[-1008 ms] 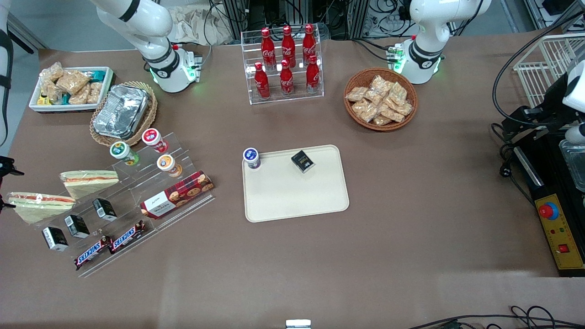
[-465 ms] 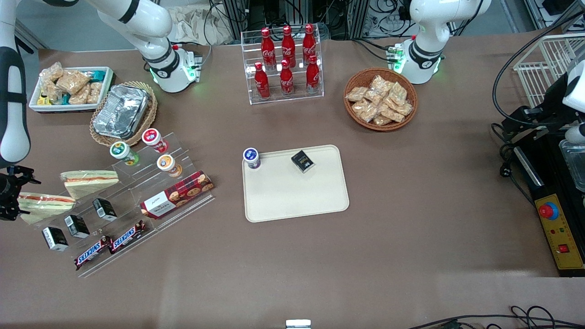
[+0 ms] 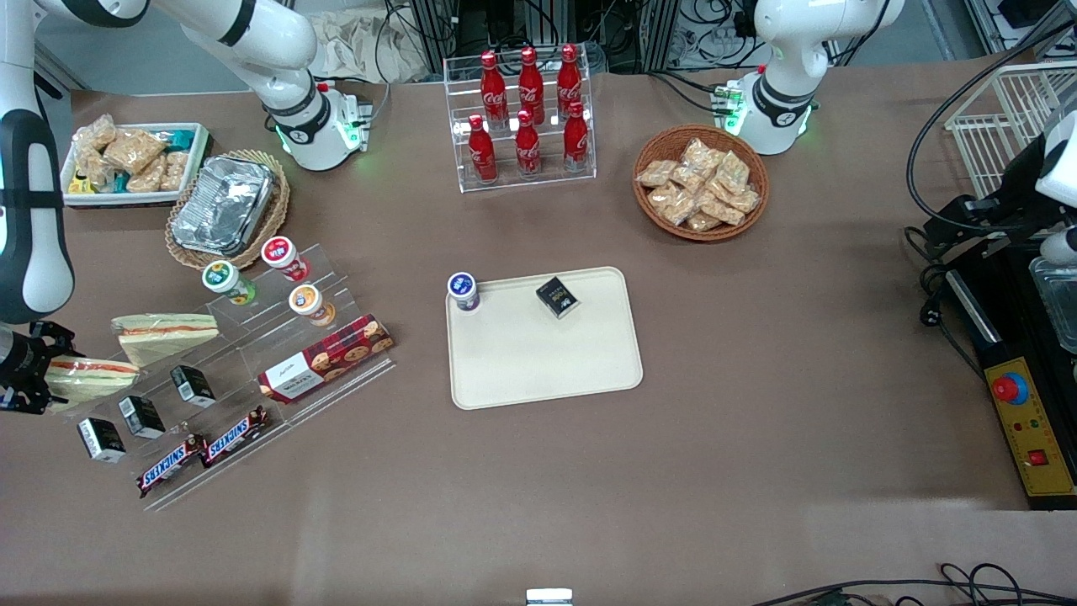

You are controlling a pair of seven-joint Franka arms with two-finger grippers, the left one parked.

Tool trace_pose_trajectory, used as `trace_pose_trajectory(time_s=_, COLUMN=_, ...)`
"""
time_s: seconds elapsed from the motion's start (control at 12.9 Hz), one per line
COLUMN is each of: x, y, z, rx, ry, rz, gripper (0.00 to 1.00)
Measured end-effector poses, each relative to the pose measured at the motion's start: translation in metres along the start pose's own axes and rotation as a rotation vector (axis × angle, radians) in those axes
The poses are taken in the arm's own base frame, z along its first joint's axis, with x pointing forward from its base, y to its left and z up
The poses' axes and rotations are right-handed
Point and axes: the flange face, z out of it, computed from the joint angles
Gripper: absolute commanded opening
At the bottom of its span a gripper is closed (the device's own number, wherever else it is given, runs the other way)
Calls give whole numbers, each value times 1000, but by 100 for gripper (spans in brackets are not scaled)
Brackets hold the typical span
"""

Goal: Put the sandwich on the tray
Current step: 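Lift the wrapped sandwich out of the rack with the right gripper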

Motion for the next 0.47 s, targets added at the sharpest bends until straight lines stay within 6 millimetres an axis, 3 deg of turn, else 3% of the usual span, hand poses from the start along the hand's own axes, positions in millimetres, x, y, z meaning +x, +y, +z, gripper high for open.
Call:
trace_pose_trajectory(time_s=0.08, x=-2, y=-2, z=-2, rx=9, ry=1, rz=-33, gripper=0)
trace_pose_trajectory(time_s=0.31, x=-18, y=-9, z=-8, rx=30, ry=1, rz=-114, gripper=0)
trace_pose_trajectory(time_s=0.47, x=-25, y=-17, z=-23, rx=60, ry=8, rz=-138, gripper=0)
